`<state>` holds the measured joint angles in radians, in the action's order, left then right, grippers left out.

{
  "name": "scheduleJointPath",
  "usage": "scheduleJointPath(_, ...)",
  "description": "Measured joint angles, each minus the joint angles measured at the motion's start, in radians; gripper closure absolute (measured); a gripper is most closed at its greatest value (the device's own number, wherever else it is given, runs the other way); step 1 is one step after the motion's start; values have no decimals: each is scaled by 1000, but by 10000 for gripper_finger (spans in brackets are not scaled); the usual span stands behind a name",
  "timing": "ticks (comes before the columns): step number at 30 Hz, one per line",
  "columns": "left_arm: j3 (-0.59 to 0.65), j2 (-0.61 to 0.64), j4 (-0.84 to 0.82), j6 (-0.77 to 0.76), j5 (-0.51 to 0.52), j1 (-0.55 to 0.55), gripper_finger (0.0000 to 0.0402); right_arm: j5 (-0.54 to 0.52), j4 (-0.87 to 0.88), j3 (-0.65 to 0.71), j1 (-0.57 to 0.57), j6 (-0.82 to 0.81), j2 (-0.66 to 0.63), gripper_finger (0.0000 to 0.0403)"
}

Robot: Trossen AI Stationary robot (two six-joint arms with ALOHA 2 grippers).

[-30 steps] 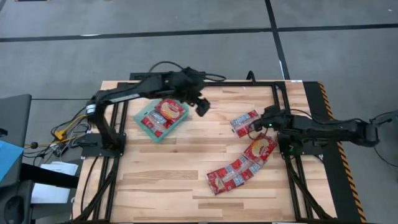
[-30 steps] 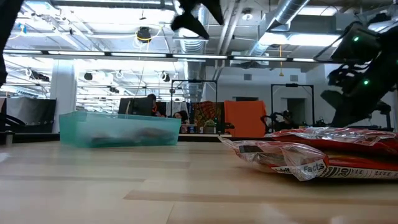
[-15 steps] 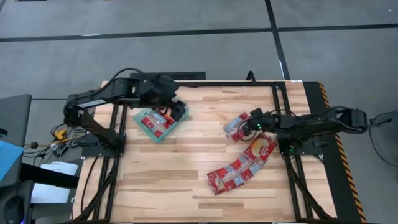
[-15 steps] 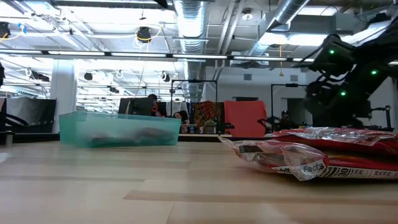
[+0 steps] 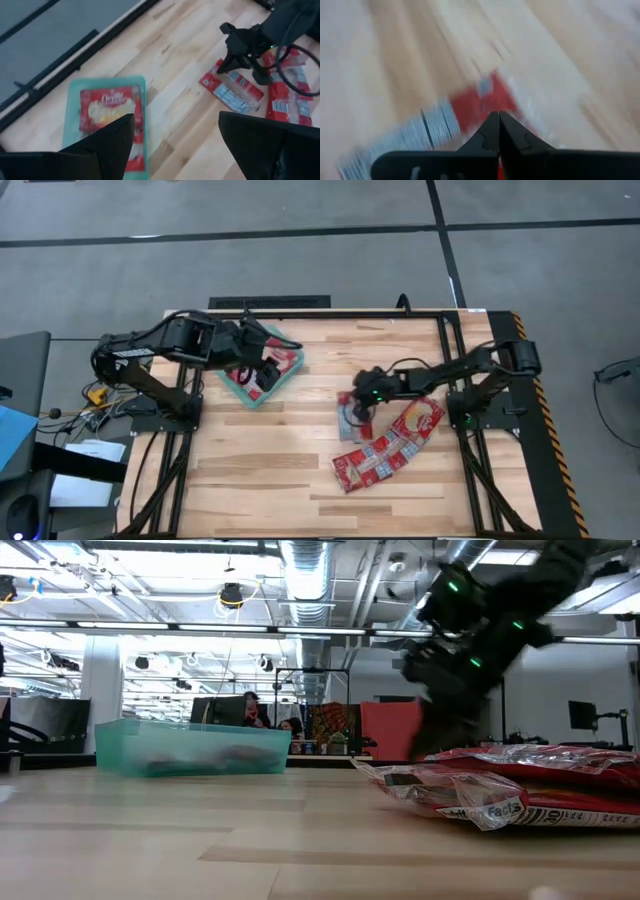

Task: Sort popcorn bags into baskets
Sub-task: Put the red popcorn bag into the blue bin

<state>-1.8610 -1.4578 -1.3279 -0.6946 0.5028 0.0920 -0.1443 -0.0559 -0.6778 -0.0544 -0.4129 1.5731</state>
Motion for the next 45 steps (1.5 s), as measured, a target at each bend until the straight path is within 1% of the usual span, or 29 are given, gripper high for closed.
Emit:
scheduleJointPath(2, 0, 0, -32, -49, 1, 17, 125, 21, 0, -81, 6, 34, 5, 379)
scheduleJointPath(5, 0, 0, -58, -132, 10, 41, 125, 50, 26, -167, 8, 49, -38, 368)
scheduleJointPath(8, 2, 0, -74, -211, 19, 68, 125, 98, 152, -209, -1, 48, -135, 364)
scheduleJointPath(10, 37, 4, -33, -254, 0, 86, 125, 151, 267, -217, -9, 25, -219, 365)
scheduleJointPath(12, 114, 14, 54, -289, -42, 102, 125, 199, 402, -217, -16, -45, -292, 364)
scheduleJointPath(13, 168, 20, 122, -306, -69, 111, 125, 205, 472, -216, -14, -82, -324, 361)
scheduleJointPath(16, 351, 42, 378, -343, -152, 120, 125, 189, 651, -215, 18, -156, -401, 341)
scheduleJointPath(19, 559, 51, 650, -403, -163, 115, 125, 153, 723, -185, 54, -246, -448, 310)
scheduleJointPath(22, 757, 51, 958, -457, -174, 92, 125, 86, 716, -118, 80, -354, -463, 283)
scheduleJointPath(25, 930, 22, 1280, -515, -198, 64, 125, 70, 627, -43, 88, -440, -451, 265)
scheduleJointPath(27, 1009, -10, 1383, -565, -216, 43, 127, 70, 547, 4, 86, -496, -437, 257)
scheduleJointPath(29, 1059, -38, 1419, -614, -233, 32, 130, 65, 455, 33, 86, -552, -407, 252)
scheduleJointPath(30, 1073, -58, 1444, -633, -235, 29, 132, 63, 441, 42, 86, -568, -397, 251)
scheduleJointPath(32, 1094, -81, 1482, -638, -251, 30, 134, 64, 380, 47, 88, -586, -355, 250)
scheduleJointPath(34, 1093, -120, 1538, -638, -264, 32, 134, 66, 366, 46, 94, -602, -301, 254)
scheduleJointPath(36, 1092, -137, 1523, -652, -265, 40, 134, 68, 349, 49, 106, -622, -248, 259)
scheduleJointPath(39, 1078, -183, 1548, -677, -263, 42, 135, 73, 308, 47, 130, -645, -179, 270)
scheduleJointPath(41, 1080, -213, 1580, -683, -267, 42, 135, 73, 244, 44, 148, -667, -124, 276)
scheduleJointPath(43, 1079, -240, 1597, -696, -280, 38, 135, 76, 229, 43, 159, -675, -94, 281)
scheduleJointPath(45, 1080, -269, 1625, -701, -297, 34, 135, 78, 175, 30, 166, -686, -54, 285)
